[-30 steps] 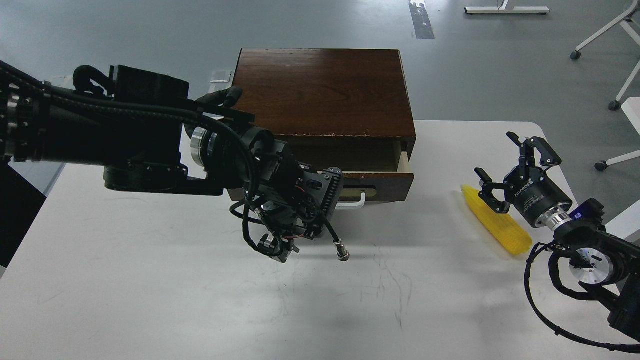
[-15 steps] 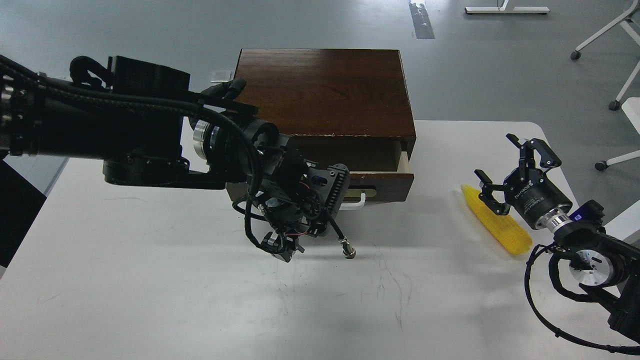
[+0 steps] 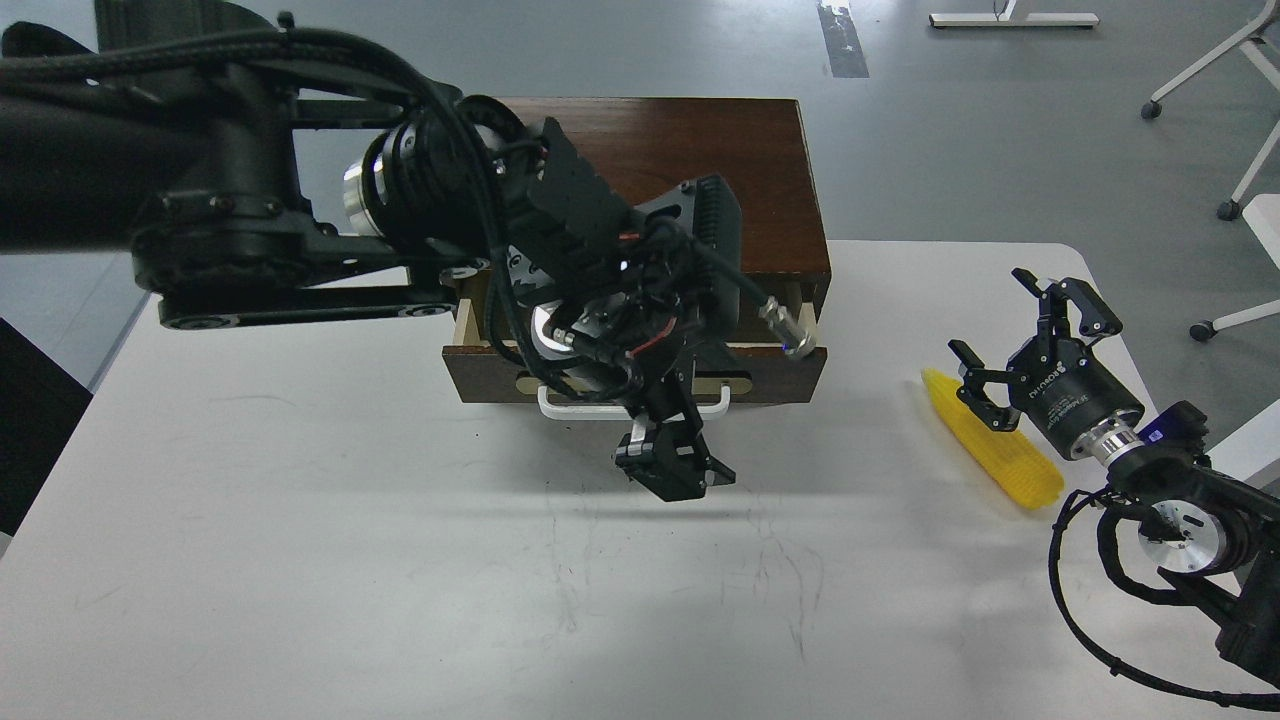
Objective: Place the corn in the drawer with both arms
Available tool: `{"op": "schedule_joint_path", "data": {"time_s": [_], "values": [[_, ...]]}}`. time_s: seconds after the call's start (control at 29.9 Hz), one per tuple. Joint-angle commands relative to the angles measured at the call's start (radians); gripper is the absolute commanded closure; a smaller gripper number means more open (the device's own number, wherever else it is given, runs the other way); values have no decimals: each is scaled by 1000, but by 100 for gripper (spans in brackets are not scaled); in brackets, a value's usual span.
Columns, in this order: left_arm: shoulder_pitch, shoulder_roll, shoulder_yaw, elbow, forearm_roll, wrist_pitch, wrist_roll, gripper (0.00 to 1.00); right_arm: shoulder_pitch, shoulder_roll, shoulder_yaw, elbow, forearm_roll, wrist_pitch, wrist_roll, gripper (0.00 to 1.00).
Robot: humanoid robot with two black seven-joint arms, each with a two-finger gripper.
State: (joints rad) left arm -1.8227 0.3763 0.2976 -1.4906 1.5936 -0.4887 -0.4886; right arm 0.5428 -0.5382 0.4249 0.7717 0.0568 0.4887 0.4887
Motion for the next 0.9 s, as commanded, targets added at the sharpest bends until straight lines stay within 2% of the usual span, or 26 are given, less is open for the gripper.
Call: {"op": "schedule_joint_path", "data": {"time_s": [0.0,0.13,0.17,0.3,0.47,0.53,0.67,0.73,0.87], "values": [[22,55,-43,15,-307,0,0,2,-3,-2,0,4,0,0,0,0],[123,180,-127,35,-762,0,0,2,-3,-9,5,8,0,0,0,0],[123,181,-127,35,-764,0,0,2,-3,-9,5,8,0,0,0,0],[299,280,-289,111,-1061,0,0,2,0,-22,9,12,-2,0,0,0],[538,363,-442,191,-1189,102,0,2,14,-94,2,40,-14,0,0,0],[679,398,-506,219,-1257,131,0,2,16,-133,-2,73,-117,0,0,0],[847,420,-567,266,-1365,139,0,2,17,-170,-2,95,-335,0,0,0],[937,415,-615,346,-1426,136,0,2,22,-195,-2,104,-473,0,0,0],[1007,403,-667,420,-1529,125,0,2,52,-239,-5,121,-574,0,0,0]]}}
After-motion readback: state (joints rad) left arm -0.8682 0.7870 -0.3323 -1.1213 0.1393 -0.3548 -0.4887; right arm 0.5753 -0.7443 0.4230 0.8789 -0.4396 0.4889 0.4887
